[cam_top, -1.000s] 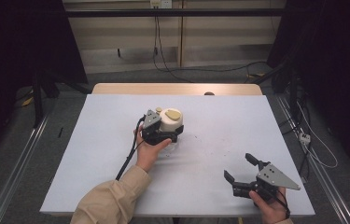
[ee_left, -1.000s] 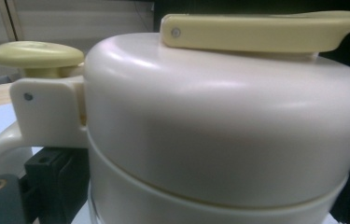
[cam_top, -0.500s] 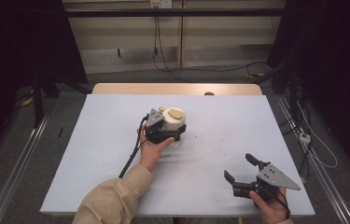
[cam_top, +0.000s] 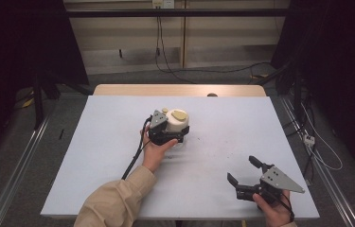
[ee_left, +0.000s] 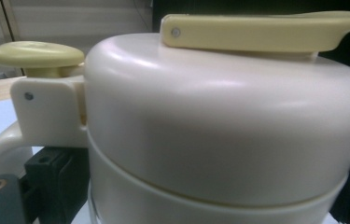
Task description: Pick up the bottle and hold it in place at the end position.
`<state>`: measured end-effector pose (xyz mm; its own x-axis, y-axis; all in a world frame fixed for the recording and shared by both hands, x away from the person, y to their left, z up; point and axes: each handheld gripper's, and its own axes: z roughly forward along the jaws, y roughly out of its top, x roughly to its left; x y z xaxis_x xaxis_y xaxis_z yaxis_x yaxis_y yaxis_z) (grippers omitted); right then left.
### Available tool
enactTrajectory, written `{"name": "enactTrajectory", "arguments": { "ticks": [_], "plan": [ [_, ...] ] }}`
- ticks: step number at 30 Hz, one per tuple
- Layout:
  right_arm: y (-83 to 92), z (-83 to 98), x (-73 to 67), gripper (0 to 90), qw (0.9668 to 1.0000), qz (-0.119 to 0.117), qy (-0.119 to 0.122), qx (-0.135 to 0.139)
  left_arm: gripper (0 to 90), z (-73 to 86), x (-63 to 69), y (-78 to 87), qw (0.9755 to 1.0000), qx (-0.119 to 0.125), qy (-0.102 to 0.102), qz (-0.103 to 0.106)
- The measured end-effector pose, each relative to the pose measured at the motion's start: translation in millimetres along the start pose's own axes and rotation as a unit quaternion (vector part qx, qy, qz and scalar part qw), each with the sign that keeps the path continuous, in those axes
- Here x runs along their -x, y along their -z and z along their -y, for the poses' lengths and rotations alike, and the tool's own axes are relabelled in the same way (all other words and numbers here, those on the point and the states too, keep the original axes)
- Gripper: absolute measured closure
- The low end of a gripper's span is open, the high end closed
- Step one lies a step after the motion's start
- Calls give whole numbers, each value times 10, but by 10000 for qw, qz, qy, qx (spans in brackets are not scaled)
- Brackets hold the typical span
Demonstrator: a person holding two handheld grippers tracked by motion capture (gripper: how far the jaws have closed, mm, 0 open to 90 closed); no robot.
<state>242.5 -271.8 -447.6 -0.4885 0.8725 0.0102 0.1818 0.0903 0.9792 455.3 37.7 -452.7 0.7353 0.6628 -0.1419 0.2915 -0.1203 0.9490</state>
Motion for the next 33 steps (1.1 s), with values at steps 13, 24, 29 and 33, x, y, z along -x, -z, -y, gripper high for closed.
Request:
{"name": "enactTrajectory", "arguments": {
  "ticks": [13,24,29,33],
  "plan": [
    [-7,5,-3,31,10000,2,-3,-7,62,17,45,-28,10000,63,-14,59],
    [-13,9,-2,31,10000,5,-24,-27,62,34,92,-41,9999,96,-105,93],
    [-20,10,-4,31,10000,1,-24,-31,60,46,117,-24,9998,58,-153,62],
    [-31,13,-9,31,10000,-8,-19,-77,58,57,110,-3,9998,7,-177,106]
  ]
}}
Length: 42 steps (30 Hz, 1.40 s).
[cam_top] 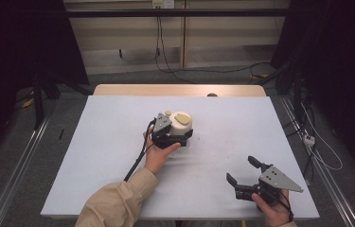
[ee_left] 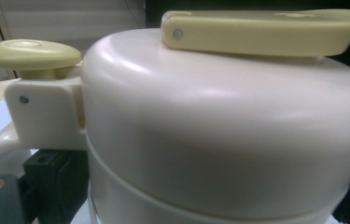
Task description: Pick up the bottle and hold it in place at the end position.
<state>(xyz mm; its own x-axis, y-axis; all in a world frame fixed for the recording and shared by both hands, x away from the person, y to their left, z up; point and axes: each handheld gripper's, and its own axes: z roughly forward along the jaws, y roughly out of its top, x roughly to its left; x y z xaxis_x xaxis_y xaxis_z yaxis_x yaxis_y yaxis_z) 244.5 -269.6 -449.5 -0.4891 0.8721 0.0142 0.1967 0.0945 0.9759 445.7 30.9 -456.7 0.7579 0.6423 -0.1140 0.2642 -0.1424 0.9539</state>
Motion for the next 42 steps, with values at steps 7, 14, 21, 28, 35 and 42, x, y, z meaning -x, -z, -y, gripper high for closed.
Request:
{"name": "enactTrajectory", "arguments": {
  "ticks": [7,14,21,28,35,42],
  "plan": [
    [-32,-1,3,31,10000,-7,-21,-45,56,20,-2,21,10000,-12,-20,44],
    [-108,3,1,30,9998,-28,-92,-196,55,26,-8,24,10000,-8,-17,83],
    [-245,-53,-16,34,9993,3,-179,-341,55,27,-15,24,9999,-12,-32,112],
    [-396,-134,-41,38,9976,-14,-498,-474,54,27,-15,24,9999,-6,-38,122],
    [-573,-225,-87,47,9963,-25,-583,-625,54,27,-14,24,9999,-5,-32,121],
    [-712,-284,-123,55,9957,-112,-560,-723,55,22,-19,25,9999,-34,-68,125]
  ]
}}
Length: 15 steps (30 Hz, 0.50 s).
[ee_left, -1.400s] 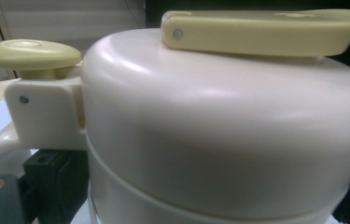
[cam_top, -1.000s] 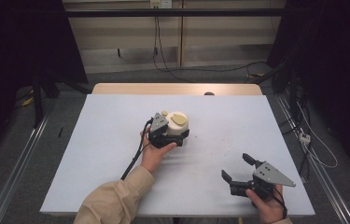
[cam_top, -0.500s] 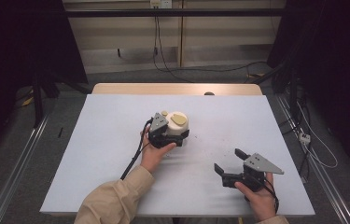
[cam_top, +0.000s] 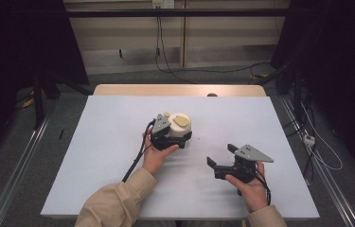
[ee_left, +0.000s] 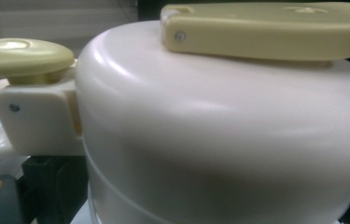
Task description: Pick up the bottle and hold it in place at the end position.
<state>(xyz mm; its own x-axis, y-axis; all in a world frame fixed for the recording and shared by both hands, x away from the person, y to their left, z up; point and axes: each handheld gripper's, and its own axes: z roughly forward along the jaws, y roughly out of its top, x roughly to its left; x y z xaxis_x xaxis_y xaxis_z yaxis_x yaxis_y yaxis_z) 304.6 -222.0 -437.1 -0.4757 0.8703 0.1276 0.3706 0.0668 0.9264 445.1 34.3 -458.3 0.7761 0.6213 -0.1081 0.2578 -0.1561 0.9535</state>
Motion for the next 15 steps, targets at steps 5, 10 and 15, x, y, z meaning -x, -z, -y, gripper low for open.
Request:
{"name": "enactTrajectory", "arguments": {
  "ticks": [5,10,15],
  "plan": [
    [-72,-66,-8,65,10000,-22,-24,-13,55,-3,3,0,10000,-20,-2,-3],
    [-143,-154,-42,70,10000,-37,52,-29,55,-4,-2,3,10000,-37,-18,13],
    [-212,-252,-70,80,9999,-98,110,-77,55,-3,-2,3,10000,-30,-11,15]
  ]
}}
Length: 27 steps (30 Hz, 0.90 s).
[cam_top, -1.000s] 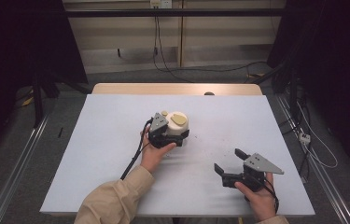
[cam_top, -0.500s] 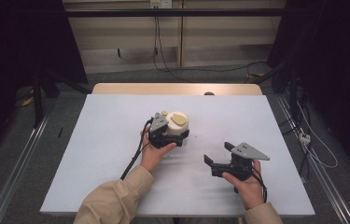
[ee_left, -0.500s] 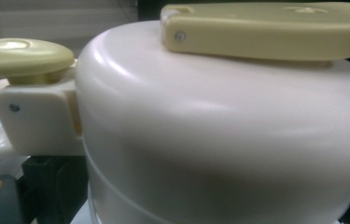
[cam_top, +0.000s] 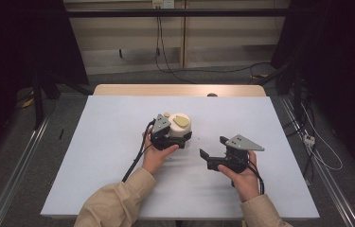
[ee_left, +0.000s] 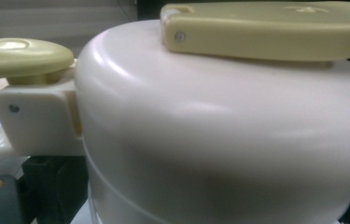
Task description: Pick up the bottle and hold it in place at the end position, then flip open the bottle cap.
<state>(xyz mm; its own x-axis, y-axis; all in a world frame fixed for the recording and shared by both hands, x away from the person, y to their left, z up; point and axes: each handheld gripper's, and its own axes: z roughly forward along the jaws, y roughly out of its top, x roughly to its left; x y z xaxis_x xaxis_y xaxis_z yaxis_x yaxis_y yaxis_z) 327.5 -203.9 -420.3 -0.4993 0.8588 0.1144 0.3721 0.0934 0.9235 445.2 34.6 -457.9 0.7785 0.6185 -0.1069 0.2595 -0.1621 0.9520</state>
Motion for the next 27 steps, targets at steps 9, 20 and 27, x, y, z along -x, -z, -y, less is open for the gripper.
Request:
{"name": "enactTrajectory", "arguments": {
  "ticks": [9,20,27],
  "plan": [
    [-108,-169,15,87,10000,54,24,8,55,0,0,1,10000,0,-4,-2],
    [-237,-309,-5,149,9999,-33,54,-80,55,1,-1,-1,10000,3,-19,-3],
    [-306,-386,-49,207,9998,-142,106,-102,55,2,-1,-1,10000,8,-22,-2]
  ]
}}
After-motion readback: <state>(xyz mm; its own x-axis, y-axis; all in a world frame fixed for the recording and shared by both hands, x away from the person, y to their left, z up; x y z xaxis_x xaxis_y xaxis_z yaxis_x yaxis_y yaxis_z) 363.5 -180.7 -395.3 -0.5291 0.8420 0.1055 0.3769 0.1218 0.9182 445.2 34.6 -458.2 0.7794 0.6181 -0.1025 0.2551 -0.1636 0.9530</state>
